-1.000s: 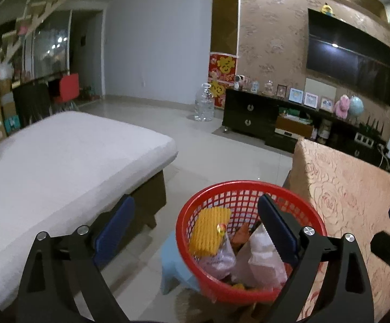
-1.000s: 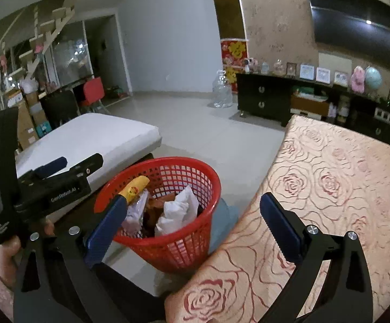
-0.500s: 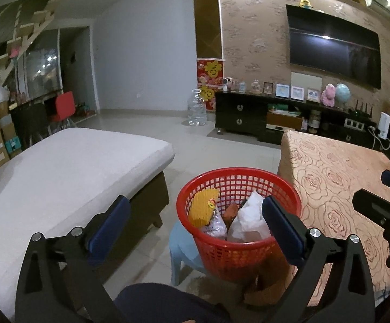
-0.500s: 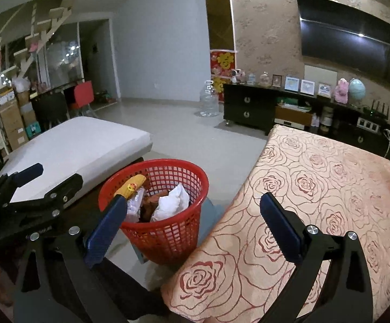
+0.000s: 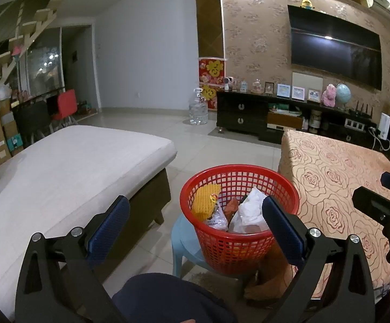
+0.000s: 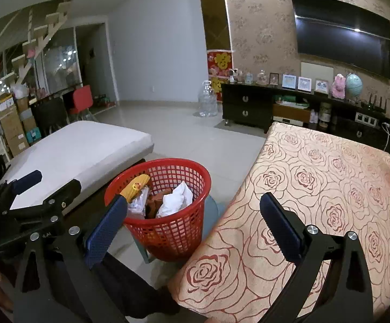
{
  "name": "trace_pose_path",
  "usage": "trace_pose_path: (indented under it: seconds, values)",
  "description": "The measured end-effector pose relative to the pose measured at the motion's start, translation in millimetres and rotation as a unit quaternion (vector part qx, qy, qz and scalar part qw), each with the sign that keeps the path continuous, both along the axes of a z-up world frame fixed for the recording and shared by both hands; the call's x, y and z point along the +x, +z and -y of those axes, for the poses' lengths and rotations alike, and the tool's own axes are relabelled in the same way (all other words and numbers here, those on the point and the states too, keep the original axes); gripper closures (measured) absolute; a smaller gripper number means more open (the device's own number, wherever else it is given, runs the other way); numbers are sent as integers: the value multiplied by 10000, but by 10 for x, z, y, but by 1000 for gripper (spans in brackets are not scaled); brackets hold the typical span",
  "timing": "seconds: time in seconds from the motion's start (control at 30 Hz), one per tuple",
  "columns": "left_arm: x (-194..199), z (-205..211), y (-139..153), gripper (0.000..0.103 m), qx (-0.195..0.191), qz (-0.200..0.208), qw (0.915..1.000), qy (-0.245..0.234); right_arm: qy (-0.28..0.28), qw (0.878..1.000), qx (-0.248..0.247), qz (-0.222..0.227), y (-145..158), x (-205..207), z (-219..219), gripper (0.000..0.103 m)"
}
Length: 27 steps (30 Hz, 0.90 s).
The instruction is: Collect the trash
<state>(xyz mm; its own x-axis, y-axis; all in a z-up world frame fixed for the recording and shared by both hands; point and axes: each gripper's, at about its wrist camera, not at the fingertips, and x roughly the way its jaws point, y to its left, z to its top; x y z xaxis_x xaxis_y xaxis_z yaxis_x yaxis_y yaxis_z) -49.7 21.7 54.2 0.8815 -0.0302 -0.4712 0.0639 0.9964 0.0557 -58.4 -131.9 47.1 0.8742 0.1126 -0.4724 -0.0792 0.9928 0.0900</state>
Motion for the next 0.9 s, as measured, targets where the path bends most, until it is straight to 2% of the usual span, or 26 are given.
trace_pose_path:
  seconds: [0.9]
  values:
    - [-7, 120, -25, 8, 110, -36, 9999, -108, 39, 9999, 74, -69, -41, -6, -1, 7]
